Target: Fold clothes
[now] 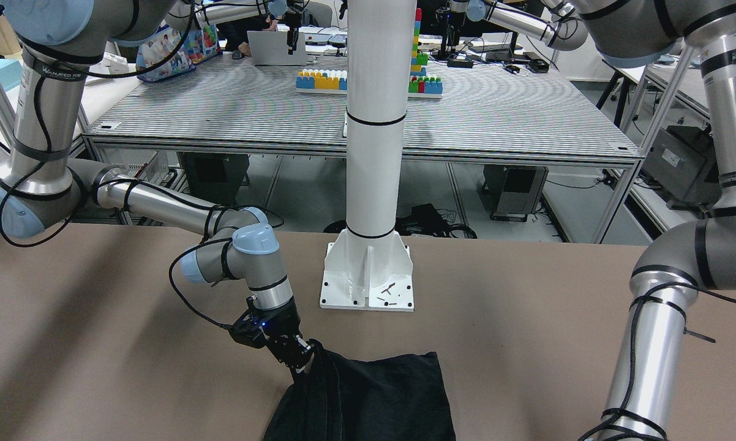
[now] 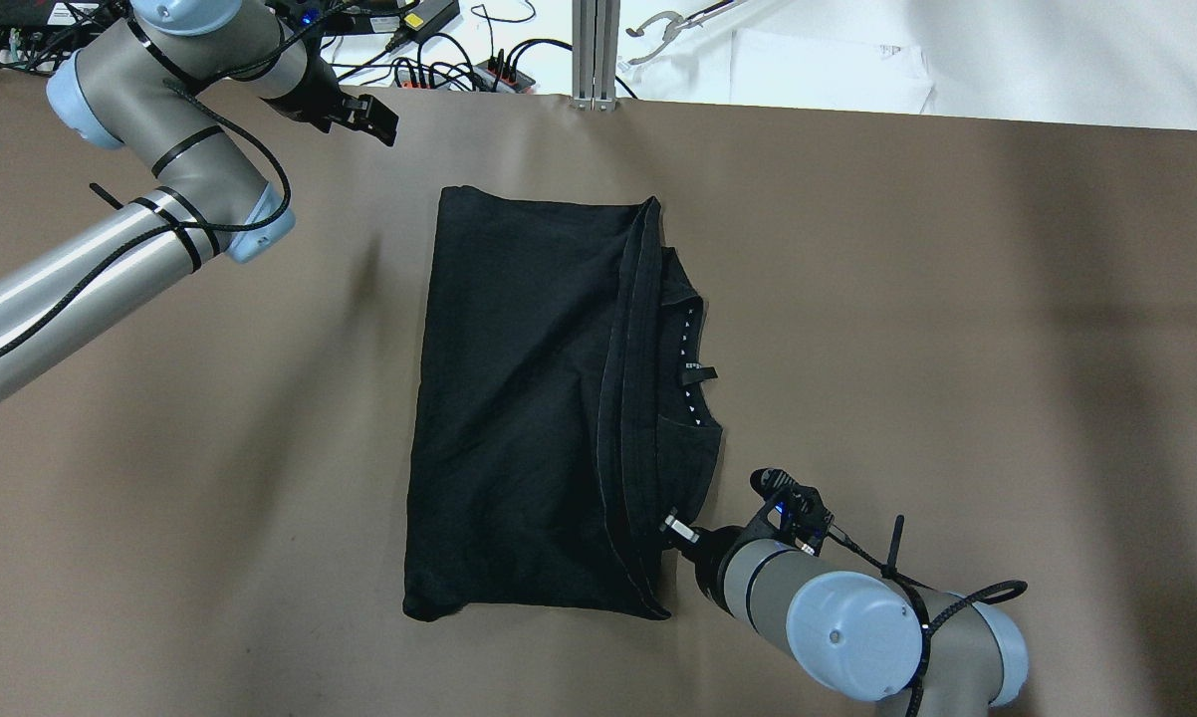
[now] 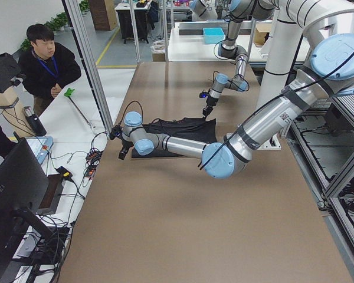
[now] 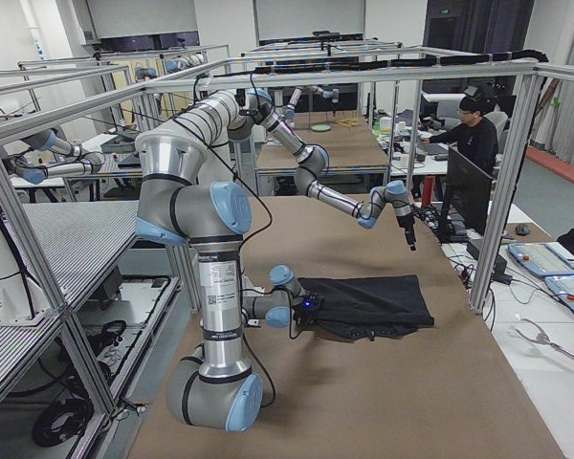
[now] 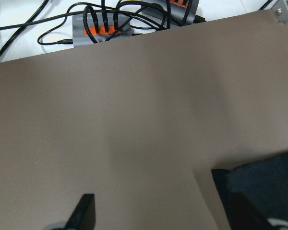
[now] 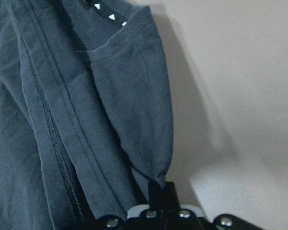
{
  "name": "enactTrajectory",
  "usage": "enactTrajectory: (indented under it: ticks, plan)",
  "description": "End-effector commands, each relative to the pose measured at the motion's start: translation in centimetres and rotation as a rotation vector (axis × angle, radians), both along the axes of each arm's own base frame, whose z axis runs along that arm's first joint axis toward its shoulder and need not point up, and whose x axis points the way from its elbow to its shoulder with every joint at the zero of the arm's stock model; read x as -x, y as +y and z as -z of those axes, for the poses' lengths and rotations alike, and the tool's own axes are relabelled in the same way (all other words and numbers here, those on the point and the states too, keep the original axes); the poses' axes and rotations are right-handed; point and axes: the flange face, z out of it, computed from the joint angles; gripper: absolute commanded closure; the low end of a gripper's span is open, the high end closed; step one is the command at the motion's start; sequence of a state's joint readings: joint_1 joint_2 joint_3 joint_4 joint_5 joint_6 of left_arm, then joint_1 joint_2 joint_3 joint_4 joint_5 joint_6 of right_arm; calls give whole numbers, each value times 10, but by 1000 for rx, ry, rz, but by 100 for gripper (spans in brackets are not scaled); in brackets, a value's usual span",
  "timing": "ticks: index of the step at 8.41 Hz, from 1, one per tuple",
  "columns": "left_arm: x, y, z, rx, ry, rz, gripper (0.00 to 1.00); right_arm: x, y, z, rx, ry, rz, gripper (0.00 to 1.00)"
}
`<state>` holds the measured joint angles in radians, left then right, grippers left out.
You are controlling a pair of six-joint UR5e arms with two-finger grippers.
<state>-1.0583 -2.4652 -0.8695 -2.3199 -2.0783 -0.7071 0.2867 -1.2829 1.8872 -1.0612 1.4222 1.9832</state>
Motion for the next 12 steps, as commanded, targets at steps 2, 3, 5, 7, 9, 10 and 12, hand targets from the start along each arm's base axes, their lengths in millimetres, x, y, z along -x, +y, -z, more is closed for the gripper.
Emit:
enactTrajectory:
  ticks: [2, 3, 5, 7, 9, 10, 12]
  plan:
    - [-5, 1, 0, -6, -10, 10, 0, 0, 13, 0, -27, 9, 9, 100]
    - [-9, 3, 0, -7, -9, 4, 0, -5, 3, -1, -46, 24, 3, 100]
    - [-9, 3, 0, -6, -8, 5, 0, -11, -8, -2, -130, 78, 29, 83]
    - [-9, 3, 0, -6, -8, 5, 0, -19, -16, 1, -228, 156, 90, 6]
    - [-9, 3, 0, -6, -8, 5, 0, -37, -28, 13, -273, 146, 185, 5]
    - [-9, 3, -1, -5, -10, 4, 0, -39, -29, 15, -260, 145, 204, 5]
    - [-10, 4, -5, -2, -13, 4, 0, -14, -34, 53, -312, 264, 281, 6]
